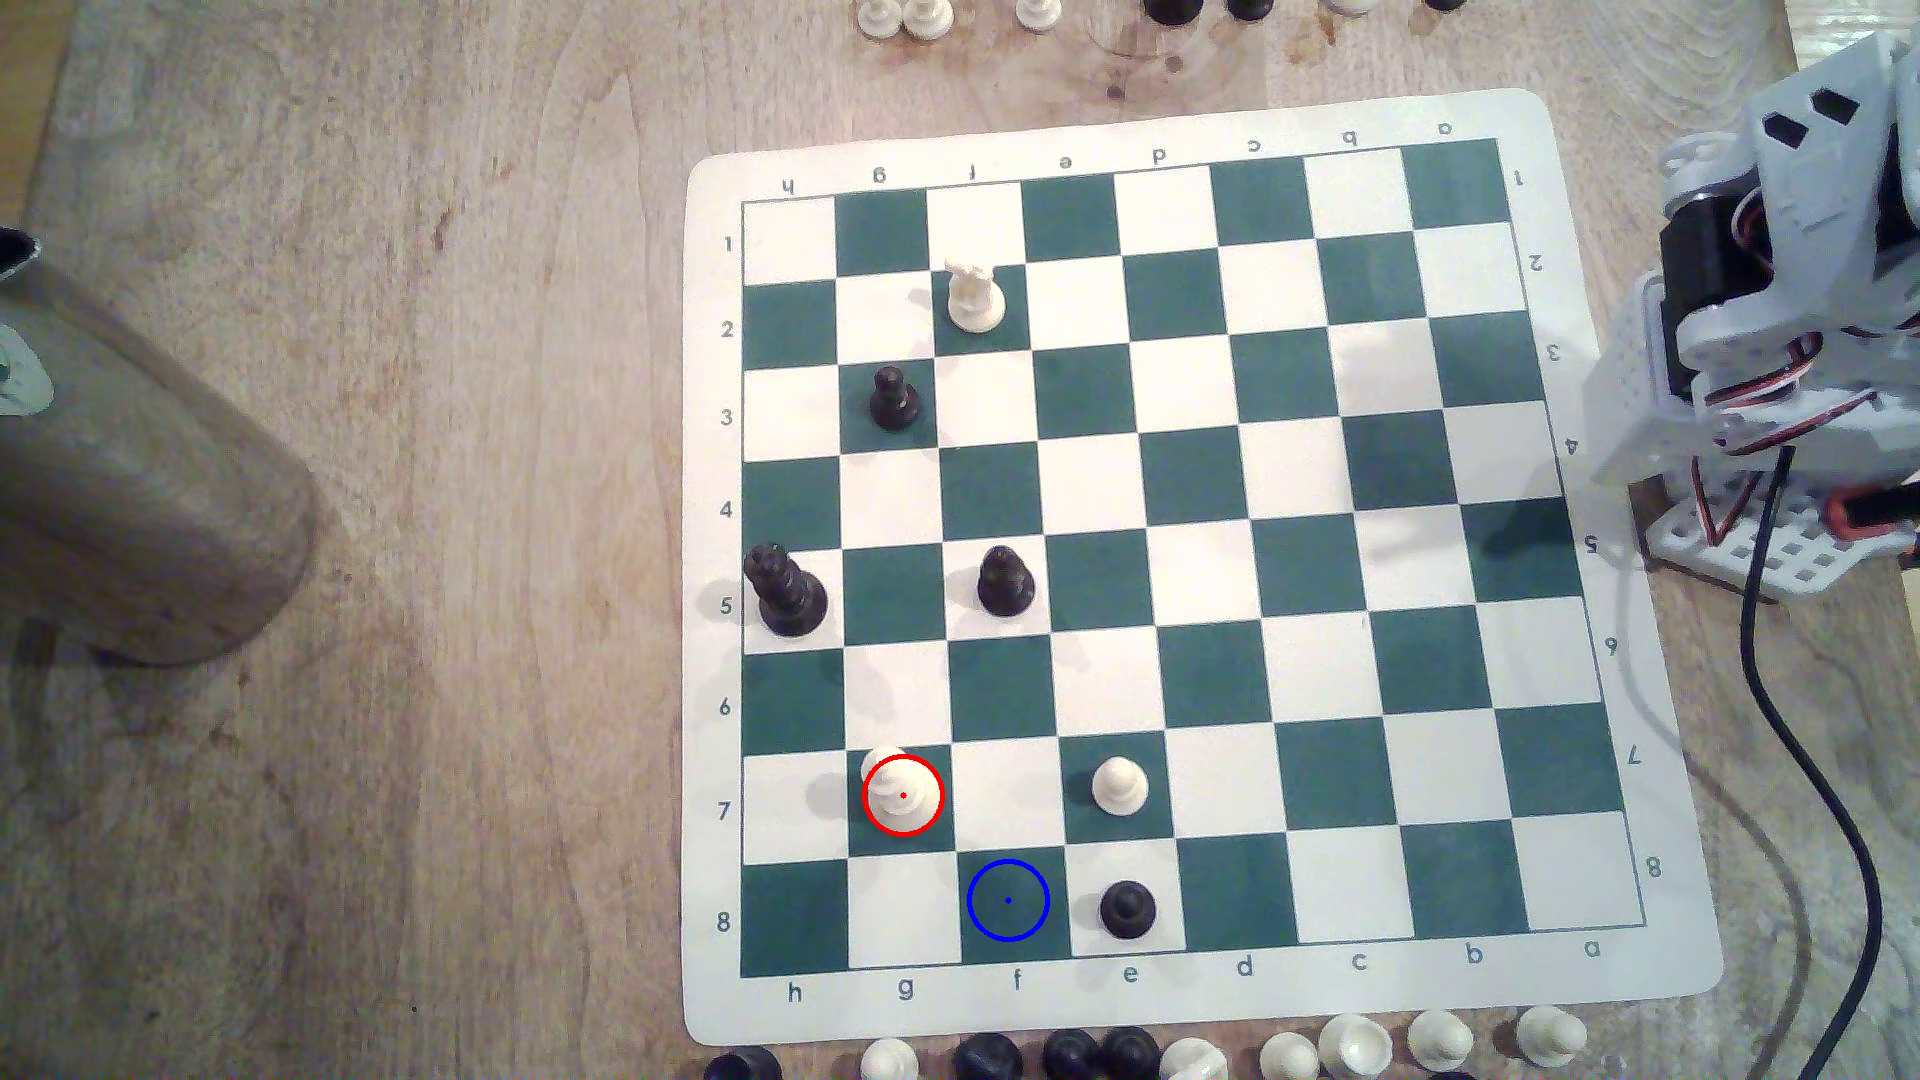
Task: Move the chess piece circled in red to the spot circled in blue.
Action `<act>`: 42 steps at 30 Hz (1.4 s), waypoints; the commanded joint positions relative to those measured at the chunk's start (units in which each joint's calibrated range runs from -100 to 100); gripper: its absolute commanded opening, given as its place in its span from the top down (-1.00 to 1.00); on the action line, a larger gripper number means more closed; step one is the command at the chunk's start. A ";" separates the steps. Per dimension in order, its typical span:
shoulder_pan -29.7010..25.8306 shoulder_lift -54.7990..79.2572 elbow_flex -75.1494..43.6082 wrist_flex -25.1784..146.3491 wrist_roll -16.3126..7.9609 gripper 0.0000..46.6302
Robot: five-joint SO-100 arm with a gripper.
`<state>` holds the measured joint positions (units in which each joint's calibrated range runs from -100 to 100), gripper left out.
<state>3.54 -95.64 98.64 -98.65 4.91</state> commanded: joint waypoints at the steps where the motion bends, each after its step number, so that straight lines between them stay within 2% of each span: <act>1: 0.64 -0.20 1.36 -0.37 0.24 0.99; 6: -1.62 -0.20 -0.37 17.73 0.24 0.99; 10: -2.01 -0.20 -6.17 34.93 0.24 0.99; 15: 1.04 -0.11 -19.95 77.35 -0.10 0.99; 24: 3.54 0.06 -32.64 117.40 -0.24 0.98; 32: 1.35 5.66 -36.63 137.38 0.24 0.92; 33: 0.02 11.18 -39.71 139.51 -0.05 0.74; 36: -2.41 19.07 -43.79 140.66 -0.98 0.54; 37: -4.75 24.17 -45.88 140.66 -1.51 0.48; 42: -10.85 36.22 -49.32 137.30 -4.40 0.47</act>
<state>-3.47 -68.66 56.17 41.75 2.52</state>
